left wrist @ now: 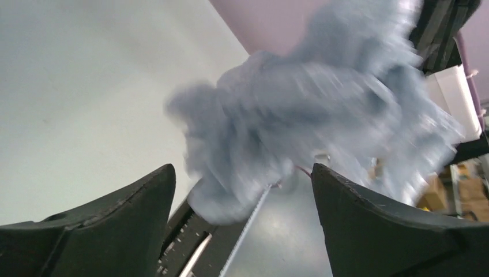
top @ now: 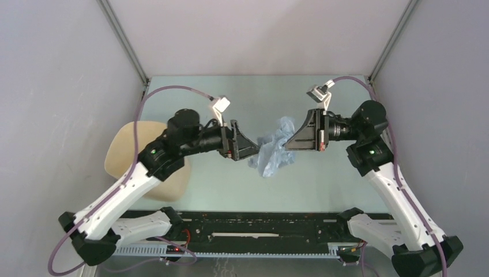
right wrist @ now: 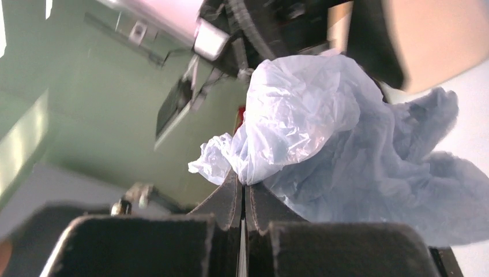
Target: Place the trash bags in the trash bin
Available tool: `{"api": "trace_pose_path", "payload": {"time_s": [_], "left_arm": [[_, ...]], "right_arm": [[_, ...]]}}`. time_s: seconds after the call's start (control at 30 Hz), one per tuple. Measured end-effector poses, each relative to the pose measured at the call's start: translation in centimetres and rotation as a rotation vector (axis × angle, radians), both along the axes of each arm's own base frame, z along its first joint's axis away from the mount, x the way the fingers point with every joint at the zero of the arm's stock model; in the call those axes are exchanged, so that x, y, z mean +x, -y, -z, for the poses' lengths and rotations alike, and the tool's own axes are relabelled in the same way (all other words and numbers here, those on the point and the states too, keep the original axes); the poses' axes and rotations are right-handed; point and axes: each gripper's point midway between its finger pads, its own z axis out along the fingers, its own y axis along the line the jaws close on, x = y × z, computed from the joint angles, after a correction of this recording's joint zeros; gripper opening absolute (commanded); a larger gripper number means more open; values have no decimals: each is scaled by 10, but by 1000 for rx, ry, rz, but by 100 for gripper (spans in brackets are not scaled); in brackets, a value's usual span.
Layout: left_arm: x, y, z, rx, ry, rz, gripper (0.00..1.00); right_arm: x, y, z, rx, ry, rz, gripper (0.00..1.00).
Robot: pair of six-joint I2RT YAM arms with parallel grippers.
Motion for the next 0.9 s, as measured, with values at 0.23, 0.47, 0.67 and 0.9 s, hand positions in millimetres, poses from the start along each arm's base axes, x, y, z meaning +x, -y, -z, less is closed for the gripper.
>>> {"api": "trace_pose_path", "payload": {"time_s": [0.23, 0.47, 0.67, 0.9], "left_arm": [[-6, -41, -55, -114, 186, -149, 100], [-12, 0, -61, -60, 229, -42, 100], [4, 43, -9, 151, 152, 13, 92], [12, 43, 38, 359, 88, 25, 62]], "right_arm": [[68, 12, 42, -148, -357, 445, 0], [86, 19, 94, -295, -712, 648, 0], [75, 14, 116, -378, -866, 687, 0], [74, 16, 124, -399, -919, 730, 0]]}}
